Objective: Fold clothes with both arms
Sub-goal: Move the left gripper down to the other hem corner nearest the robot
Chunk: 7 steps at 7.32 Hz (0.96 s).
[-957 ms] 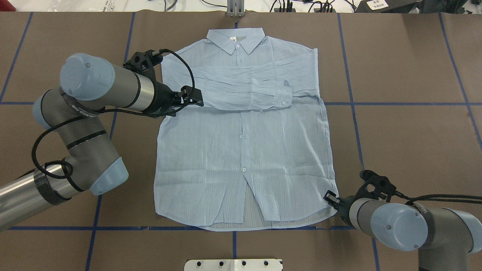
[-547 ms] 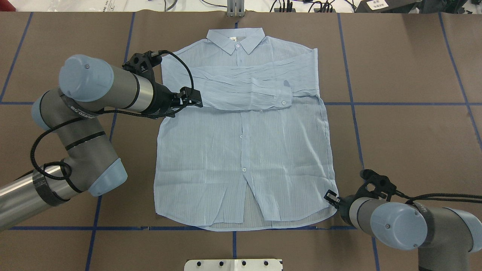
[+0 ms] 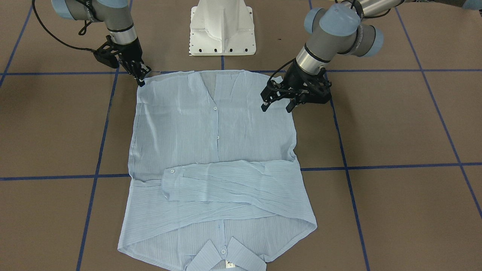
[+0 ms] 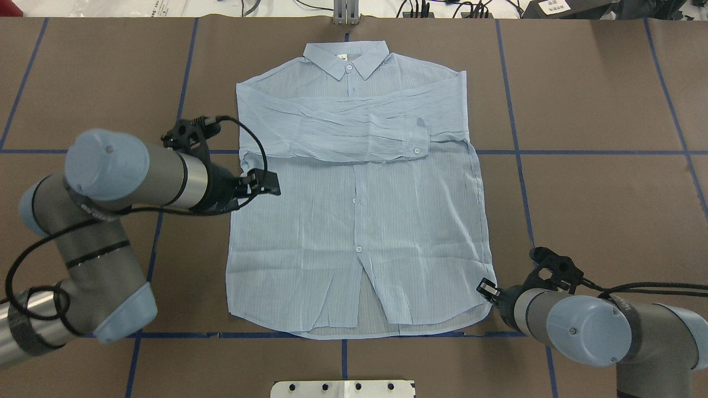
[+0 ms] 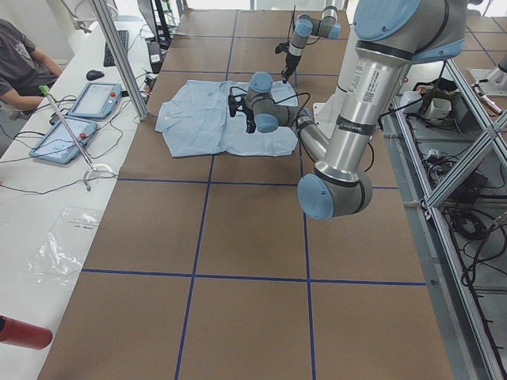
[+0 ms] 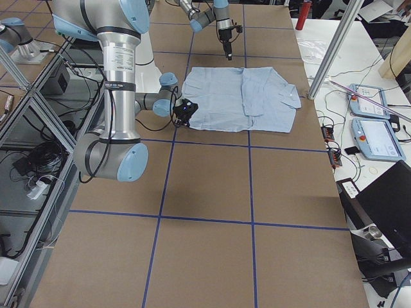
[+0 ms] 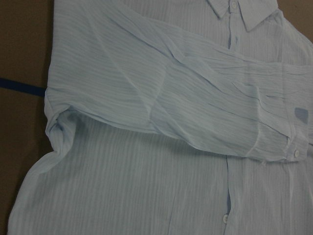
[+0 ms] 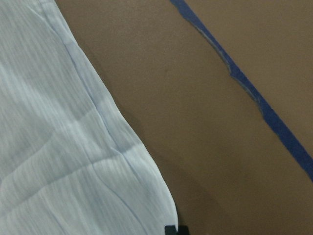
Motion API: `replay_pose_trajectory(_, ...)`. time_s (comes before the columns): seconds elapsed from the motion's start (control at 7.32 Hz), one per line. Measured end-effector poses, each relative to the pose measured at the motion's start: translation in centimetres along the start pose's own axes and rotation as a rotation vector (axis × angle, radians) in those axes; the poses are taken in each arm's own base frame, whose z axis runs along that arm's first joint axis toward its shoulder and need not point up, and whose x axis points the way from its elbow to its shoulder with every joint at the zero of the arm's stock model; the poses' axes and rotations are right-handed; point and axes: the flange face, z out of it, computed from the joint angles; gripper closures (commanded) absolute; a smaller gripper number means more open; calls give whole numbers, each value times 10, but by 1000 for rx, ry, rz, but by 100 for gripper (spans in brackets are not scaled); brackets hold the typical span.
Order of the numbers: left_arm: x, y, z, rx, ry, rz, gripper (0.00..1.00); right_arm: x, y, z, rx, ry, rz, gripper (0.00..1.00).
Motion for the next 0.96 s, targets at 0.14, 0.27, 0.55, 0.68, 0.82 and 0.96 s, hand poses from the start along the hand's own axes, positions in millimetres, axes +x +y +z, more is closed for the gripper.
replay_pose_trajectory(0.14,-23,37,1,-22,-41,3,0,0,0,0,0,-1,0,100)
replay_pose_trajectory(0.27,-43,73,6,-35,-80,-18,0,-1,0,-1,0,-3,1,100)
replay_pose_trajectory(0.55,-59,121,17,-42,-135,-81,1,-2,0,-3,0,-8,2,100)
replay_pose_trajectory(0.68,-64,135,23,-53,-162,-93,7,-2,-1,-4,0,-9,2,100)
replay_pose_trajectory(0.82,-67,145,28,-62,-180,-101,13,-1,-1,-4,1,-8,2,100)
replay_pose_trajectory(0.96,-68,150,32,-67,-192,-104,17,-1,-2,-4,2,-7,3,100)
